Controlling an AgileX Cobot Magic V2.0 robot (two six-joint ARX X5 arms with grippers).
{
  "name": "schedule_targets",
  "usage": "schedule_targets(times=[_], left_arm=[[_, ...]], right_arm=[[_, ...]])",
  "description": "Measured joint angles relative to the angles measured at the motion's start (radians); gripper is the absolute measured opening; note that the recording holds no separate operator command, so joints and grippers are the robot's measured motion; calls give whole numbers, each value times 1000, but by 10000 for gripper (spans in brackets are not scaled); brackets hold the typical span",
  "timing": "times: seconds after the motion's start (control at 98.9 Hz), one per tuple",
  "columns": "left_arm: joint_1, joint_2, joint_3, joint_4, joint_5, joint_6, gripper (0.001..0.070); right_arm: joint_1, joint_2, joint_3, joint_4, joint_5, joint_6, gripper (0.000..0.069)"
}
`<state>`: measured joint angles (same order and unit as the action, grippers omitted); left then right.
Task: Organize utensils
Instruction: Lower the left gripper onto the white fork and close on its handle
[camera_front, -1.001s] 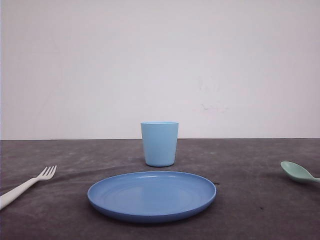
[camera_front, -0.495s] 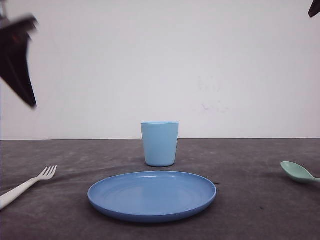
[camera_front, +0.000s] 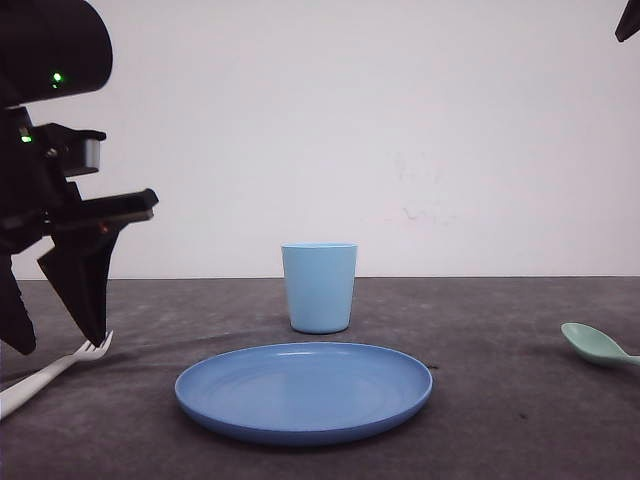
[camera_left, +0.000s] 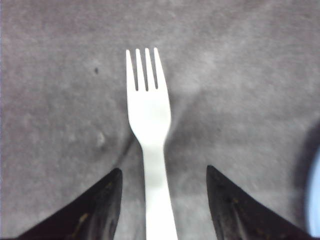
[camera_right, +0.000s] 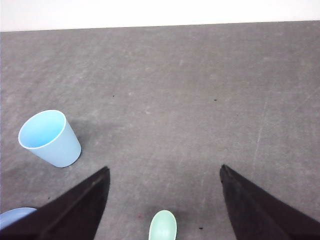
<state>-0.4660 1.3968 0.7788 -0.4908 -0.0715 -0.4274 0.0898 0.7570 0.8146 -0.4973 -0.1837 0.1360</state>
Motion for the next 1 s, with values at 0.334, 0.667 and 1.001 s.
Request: schedule_targets(times=[0.334, 0.667, 1.001], left_arm=[[0, 20, 0, 37, -31, -48, 96], [0, 27, 0, 18, -31, -74, 70], [-8, 78, 8, 6, -32, -74, 77]], right_arm=[[0, 0, 0, 0, 0, 0, 439], [0, 0, 0, 0, 0, 2, 439], [0, 0, 0, 0, 0, 3, 439]])
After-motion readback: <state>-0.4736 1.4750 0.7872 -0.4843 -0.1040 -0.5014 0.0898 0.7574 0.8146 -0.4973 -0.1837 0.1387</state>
